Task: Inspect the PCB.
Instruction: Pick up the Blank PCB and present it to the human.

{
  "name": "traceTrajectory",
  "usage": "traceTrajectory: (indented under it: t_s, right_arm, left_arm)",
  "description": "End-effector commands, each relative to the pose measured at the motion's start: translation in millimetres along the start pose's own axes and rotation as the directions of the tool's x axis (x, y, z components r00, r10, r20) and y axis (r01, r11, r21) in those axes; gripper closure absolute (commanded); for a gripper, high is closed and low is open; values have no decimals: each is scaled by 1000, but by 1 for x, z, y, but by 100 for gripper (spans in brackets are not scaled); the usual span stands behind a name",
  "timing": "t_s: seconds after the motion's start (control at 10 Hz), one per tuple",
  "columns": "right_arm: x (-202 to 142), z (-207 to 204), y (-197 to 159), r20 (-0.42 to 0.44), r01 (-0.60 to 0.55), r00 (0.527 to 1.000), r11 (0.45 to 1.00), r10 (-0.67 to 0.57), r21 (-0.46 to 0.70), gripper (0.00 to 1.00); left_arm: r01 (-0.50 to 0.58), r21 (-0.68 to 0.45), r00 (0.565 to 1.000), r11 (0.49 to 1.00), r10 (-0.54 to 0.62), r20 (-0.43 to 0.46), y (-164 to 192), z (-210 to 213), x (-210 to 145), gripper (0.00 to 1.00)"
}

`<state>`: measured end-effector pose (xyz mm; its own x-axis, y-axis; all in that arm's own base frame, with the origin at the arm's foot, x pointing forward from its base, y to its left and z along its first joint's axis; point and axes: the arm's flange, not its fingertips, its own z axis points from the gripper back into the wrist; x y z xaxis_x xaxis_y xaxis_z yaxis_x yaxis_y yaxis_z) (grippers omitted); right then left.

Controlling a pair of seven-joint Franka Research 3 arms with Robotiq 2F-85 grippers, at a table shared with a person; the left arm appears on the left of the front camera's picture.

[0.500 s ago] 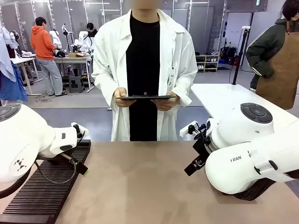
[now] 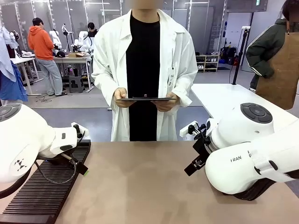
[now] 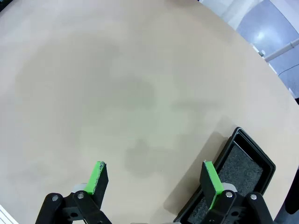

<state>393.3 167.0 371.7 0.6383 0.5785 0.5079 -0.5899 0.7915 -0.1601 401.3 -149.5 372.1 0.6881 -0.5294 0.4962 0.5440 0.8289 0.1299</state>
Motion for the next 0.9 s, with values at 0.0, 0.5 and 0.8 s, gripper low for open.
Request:
traceTrajectory:
  t_s: [0.0, 0.5, 0.8]
  right_arm:
    - [0, 0, 0, 0, 2, 1000, 1000, -2, 0, 0]
    - [0, 0, 0, 0, 0, 1000, 1000, 0, 0, 0]
    - [10, 49, -15, -45, 80, 996, 985, -73, 153, 0]
  left_arm:
    - [0, 0, 1000, 1000, 0, 0, 0, 0, 0, 0]
    - [0, 0, 1000, 1000, 0, 0, 0, 0, 0, 0]
    - [22, -118, 999, 993, -28, -47, 16, 49, 12, 0]
